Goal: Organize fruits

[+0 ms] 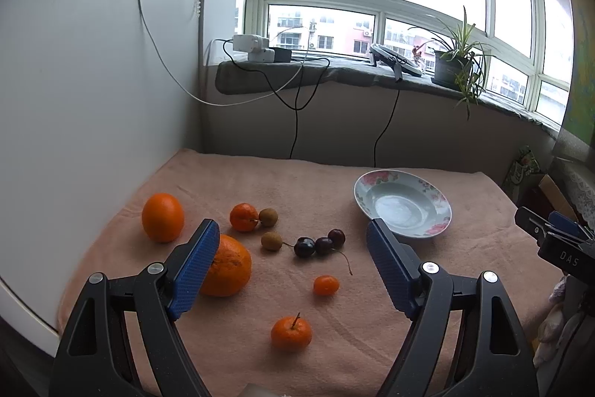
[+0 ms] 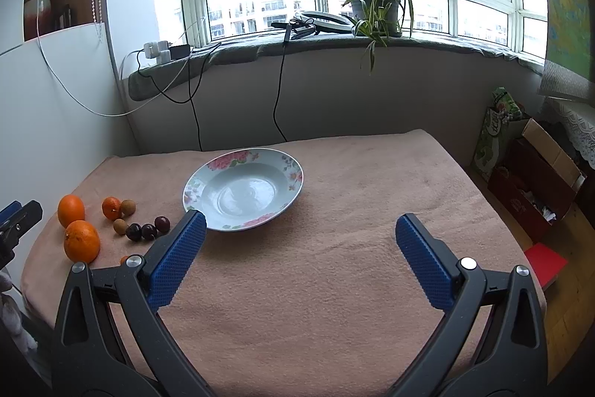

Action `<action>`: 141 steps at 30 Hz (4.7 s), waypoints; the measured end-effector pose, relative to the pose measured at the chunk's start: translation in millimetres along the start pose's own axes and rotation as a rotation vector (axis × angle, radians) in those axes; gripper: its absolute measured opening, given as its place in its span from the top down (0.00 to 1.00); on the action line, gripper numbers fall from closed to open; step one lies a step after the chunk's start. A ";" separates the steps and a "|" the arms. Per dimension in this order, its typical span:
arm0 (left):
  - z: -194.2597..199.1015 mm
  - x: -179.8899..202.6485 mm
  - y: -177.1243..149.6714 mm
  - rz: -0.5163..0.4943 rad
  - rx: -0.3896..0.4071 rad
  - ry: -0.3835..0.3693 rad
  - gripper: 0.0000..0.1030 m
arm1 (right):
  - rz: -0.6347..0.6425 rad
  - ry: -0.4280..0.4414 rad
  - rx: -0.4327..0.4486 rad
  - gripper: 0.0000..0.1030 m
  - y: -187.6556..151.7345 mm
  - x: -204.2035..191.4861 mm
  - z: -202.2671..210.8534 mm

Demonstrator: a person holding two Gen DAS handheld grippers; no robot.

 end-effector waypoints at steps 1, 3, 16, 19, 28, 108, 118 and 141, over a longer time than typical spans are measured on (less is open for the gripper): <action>-0.3 0.0 0.0 0.001 0.000 -0.002 0.21 | 0.001 -0.001 0.000 0.00 0.2 -0.1 0.2; -0.4 0.4 0.0 0.000 0.001 -0.002 0.21 | 0.001 -0.001 0.003 0.00 0.7 0.0 0.6; -1.2 -0.8 0.0 0.005 -0.003 -0.004 0.21 | 0.002 0.001 -0.012 0.00 -1.8 -3.2 -2.6; -1.2 -0.3 0.1 0.004 -0.003 -0.003 0.21 | 0.000 0.000 -0.015 0.00 -1.9 -3.0 -3.0; -0.7 -0.7 -0.6 0.003 -0.005 -0.004 0.21 | -0.004 -0.004 -0.022 0.00 -3.8 -2.4 -4.9; -11.6 -40.8 -71.1 0.068 -0.187 -0.036 0.26 | 0.164 0.362 -0.291 0.00 -43.0 -85.1 -67.2; -18.6 -21.4 -76.0 0.059 -0.217 -0.143 0.46 | 0.303 0.489 -0.394 0.15 -60.8 -130.3 -85.6; -51.2 -6.7 -91.3 0.063 -0.288 -0.226 0.61 | 0.383 0.552 -0.573 0.42 -94.0 -177.2 -131.9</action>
Point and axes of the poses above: each gripper's, at about its wrist camera, not at the fingertips, and z roughly against the way its jaws point, x to its right, y to its top, the point moved 2 cm from there along -z, roughly the way its jaws point, and after that the axes turned 8 degrees about -z, right-handed, at the moved point
